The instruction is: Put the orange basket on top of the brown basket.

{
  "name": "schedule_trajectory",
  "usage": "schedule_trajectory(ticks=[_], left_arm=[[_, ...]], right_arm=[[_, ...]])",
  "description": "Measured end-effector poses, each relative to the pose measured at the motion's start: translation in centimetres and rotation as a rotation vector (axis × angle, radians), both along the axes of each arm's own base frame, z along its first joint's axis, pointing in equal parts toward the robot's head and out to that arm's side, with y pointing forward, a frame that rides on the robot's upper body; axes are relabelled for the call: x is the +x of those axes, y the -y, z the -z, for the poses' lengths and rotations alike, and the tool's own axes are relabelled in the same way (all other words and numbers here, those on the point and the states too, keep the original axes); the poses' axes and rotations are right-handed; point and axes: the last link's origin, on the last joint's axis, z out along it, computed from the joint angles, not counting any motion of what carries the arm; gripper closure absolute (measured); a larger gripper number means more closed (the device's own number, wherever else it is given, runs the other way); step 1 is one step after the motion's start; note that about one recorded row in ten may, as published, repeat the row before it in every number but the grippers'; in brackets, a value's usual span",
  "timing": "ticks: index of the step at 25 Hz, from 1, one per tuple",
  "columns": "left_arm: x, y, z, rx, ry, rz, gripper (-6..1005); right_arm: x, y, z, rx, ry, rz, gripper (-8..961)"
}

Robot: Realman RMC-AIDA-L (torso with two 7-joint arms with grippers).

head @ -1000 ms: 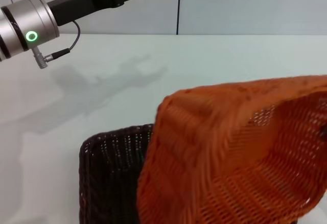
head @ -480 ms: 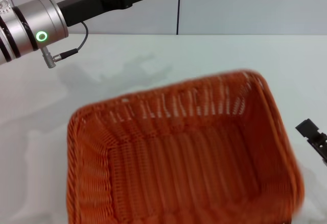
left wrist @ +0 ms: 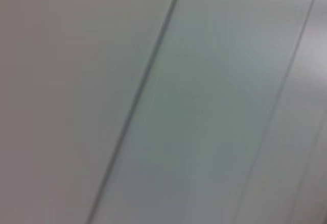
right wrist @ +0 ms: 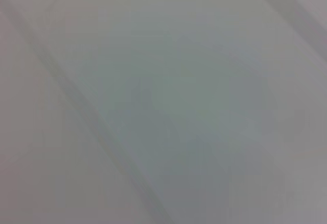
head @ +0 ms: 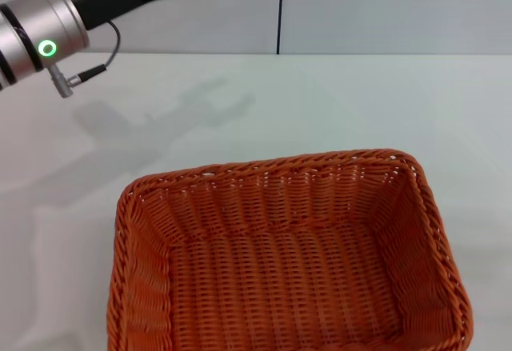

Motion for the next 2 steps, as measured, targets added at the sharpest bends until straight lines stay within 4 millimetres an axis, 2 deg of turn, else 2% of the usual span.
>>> schedule_trajectory(ticks=[2], left_arm=[[-0.3, 0.0, -0.8, 0.05, 0.021, 0.003, 138]], right_arm=[[1.5, -0.7, -2.8, 0.106, 0.042, 0.083, 402]])
